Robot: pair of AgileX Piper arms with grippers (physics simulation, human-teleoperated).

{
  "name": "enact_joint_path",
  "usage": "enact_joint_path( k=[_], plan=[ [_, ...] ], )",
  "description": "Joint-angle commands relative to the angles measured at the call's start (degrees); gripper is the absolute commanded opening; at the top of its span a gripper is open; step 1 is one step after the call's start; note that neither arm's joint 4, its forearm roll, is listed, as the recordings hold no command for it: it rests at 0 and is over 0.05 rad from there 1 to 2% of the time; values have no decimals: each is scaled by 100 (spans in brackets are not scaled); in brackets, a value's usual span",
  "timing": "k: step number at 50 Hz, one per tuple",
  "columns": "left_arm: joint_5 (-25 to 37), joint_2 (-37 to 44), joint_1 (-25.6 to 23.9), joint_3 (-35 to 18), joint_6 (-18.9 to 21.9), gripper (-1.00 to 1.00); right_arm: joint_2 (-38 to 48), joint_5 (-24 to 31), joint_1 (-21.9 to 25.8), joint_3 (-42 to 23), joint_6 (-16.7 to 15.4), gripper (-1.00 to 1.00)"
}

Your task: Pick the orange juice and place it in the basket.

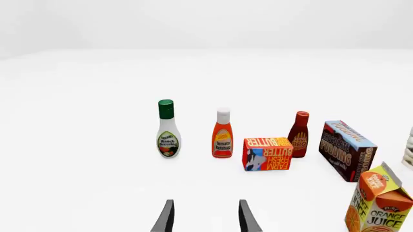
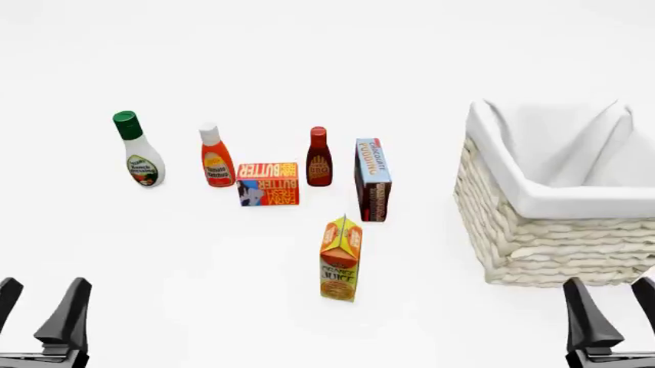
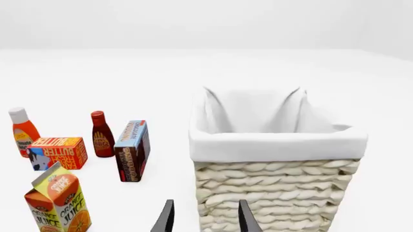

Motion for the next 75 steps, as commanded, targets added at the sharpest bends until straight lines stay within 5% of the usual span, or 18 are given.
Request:
enact_joint_path(
  k=[1,24,44,59,61,75],
  plan=[
    [0,0,0,0,0,100,97,-38,30,-8,-11,100],
    [0,0,0,0,0,100,648,116,875,-434,120,100],
    [0,0,0,0,0,100,2395,-694,1798,-1015,-403,100],
    [0,0,0,0,0,100,3395,-504,2268,-1790,-376,100],
    [0,0,0,0,0,100,3719,-563,2240,-1857,-722,100],
    [0,0,0,0,0,100,4625,-600,2638,-2453,-862,100]
  ],
)
